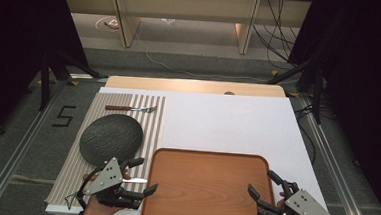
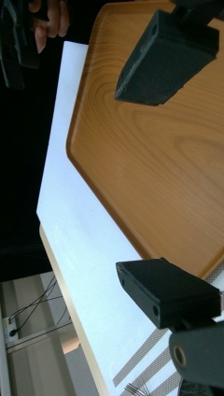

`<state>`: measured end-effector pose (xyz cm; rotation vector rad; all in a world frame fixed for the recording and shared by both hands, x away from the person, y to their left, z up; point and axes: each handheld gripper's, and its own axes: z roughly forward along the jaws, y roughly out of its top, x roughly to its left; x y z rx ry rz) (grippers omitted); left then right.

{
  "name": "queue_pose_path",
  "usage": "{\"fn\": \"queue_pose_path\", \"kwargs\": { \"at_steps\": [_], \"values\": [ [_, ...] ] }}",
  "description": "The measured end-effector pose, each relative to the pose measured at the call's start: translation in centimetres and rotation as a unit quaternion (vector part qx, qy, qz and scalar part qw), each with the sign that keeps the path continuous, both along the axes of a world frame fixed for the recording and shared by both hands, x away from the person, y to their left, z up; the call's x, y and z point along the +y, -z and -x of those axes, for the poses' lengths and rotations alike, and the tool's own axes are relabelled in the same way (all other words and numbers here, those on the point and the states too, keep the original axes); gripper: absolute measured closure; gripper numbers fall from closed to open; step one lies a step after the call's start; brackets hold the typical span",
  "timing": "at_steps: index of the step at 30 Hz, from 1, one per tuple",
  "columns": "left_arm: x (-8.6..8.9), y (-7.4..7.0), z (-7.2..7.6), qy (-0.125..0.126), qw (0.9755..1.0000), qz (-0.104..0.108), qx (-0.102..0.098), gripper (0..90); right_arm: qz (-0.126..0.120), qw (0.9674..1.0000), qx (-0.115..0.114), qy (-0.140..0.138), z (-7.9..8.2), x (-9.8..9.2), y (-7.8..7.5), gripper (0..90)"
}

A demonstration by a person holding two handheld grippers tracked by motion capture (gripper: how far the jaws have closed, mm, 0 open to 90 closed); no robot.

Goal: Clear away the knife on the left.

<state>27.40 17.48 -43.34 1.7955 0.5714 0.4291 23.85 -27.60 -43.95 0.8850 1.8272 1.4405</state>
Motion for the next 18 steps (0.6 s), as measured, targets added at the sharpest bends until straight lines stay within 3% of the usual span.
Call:
{"fn": "queue_pose_path", "kwargs": {
  "at_steps": [5, 7, 11, 18],
  "values": [
    [0.6, -0.4, -0.1, -0.01, 0.9997, -0.021, -0.01, 14.6, 0.001, 1.0, 0.001, 0.0, 0.0, 0.0, 0.0, 28.4],
    [1.3, -0.7, -0.3, -0.012, 0.9997, -0.021, -0.002, 14.7, 0.001, 1.0, 0.002, 0.0, 0.0, 0.0, 0.0, 28.4],
    [1.6, -0.8, -0.4, -0.016, 0.9992, -0.035, -0.004, 15.0, 0.002, 1.0, 0.0, -0.001, 0.0, 0.0, 0.0, 28.4],
    [2.4, -1.1, -0.7, -0.02, 0.9976, -0.066, 0.01, 15.2, 0.003, 1.0, 0.001, -0.001, 0.0, 0.0, 0.0, 28.4]
  ]
}}
